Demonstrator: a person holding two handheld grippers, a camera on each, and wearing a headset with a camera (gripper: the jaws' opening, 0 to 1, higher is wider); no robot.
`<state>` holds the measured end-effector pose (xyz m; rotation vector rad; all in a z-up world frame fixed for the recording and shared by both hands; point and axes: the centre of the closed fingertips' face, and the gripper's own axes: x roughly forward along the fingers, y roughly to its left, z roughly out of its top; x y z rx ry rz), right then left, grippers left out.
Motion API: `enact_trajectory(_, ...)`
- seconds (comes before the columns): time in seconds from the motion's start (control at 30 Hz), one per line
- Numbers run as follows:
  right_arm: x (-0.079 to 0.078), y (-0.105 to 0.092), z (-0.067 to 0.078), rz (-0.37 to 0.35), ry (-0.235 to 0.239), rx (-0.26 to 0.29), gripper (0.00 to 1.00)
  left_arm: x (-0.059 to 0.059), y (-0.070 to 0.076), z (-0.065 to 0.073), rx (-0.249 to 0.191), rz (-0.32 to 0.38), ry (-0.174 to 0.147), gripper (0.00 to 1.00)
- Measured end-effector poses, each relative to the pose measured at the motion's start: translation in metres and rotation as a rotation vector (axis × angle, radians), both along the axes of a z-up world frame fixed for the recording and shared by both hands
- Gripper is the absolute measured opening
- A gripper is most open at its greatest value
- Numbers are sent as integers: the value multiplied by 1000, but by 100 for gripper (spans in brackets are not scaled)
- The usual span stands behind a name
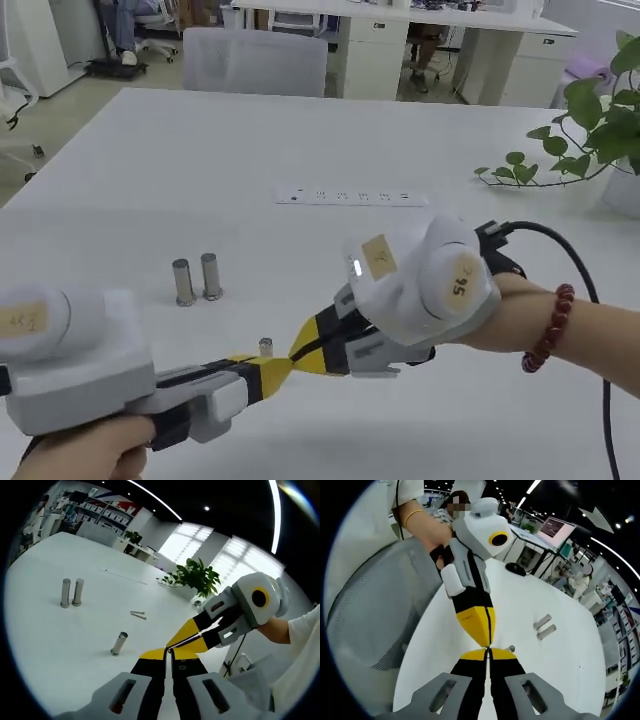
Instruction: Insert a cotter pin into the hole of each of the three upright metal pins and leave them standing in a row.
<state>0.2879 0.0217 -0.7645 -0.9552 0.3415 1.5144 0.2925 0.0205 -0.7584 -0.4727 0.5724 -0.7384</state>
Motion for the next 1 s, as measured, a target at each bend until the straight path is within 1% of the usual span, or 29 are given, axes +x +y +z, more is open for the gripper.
enact_trajectory(0.17,-1,1,0,5,-19,-7,2,0,1,-1,-15,13,17,1)
enact_trajectory(0.27,-1,1,-1,5,-26,-10,2,0,1,-2,-15,17,25,1)
enact_trajectory(0.33,0,1,-2,6,-30,-12,2,0,1,-2,-7,16,22,1)
enact_trajectory(0.37,0,1,-2,8,-32,-14,2,0,2,-3,18,-1,0,1)
enact_trajectory(0.4,-1,2,-2,7,-32,-14,2,-1,2,-3,31,-9,-10,0)
enact_trajectory(0.43,-1,2,-3,8,-36,-16,2,-1,1,-4,52,-16,-16,0)
enact_trajectory(0.53,-1,2,-4,12,-41,-20,2,-1,1,-5,84,-25,-36,0)
enact_trajectory(0.67,-1,3,-3,3,-35,-13,3,0,4,-4,88,-28,-53,0)
enact_trajectory(0.83,0,3,-1,-15,-28,15,4,1,5,-2,98,-34,-80,0)
enact_trajectory(1.0,2,2,3,-42,-13,40,6,2,5,-1,111,-43,-96,0)
